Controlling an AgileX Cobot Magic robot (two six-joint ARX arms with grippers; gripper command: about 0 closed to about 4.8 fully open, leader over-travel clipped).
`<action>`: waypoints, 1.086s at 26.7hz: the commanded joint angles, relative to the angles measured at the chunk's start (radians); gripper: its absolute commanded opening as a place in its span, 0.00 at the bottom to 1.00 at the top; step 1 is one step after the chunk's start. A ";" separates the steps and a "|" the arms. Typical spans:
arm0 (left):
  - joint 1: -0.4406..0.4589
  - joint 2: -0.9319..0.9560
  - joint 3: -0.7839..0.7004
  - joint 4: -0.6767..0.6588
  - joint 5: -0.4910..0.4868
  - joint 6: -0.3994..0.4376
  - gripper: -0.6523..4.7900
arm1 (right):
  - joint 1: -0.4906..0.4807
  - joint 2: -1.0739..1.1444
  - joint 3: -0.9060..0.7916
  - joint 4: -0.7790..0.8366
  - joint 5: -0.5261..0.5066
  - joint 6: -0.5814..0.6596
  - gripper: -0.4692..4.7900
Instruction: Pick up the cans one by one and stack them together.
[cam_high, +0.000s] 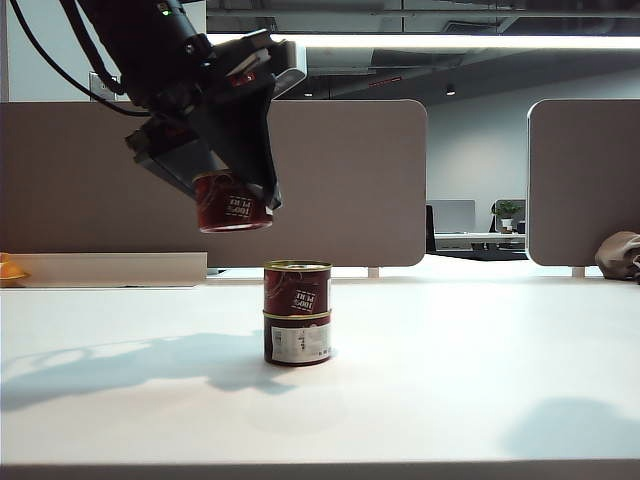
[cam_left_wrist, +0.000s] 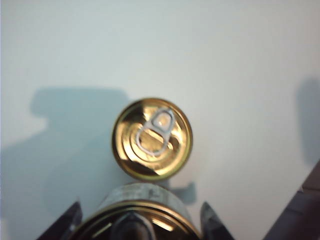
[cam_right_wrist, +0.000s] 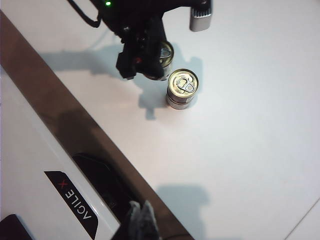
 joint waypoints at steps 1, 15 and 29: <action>0.000 -0.004 0.008 0.073 0.002 0.000 0.42 | 0.000 -0.005 0.005 0.006 0.016 0.004 0.08; -0.006 0.095 0.008 0.172 0.044 0.000 0.42 | 0.000 -0.006 0.005 0.006 0.072 0.045 0.08; -0.013 0.106 0.059 0.192 0.044 -0.001 0.42 | 0.000 -0.007 0.005 0.005 0.072 0.045 0.08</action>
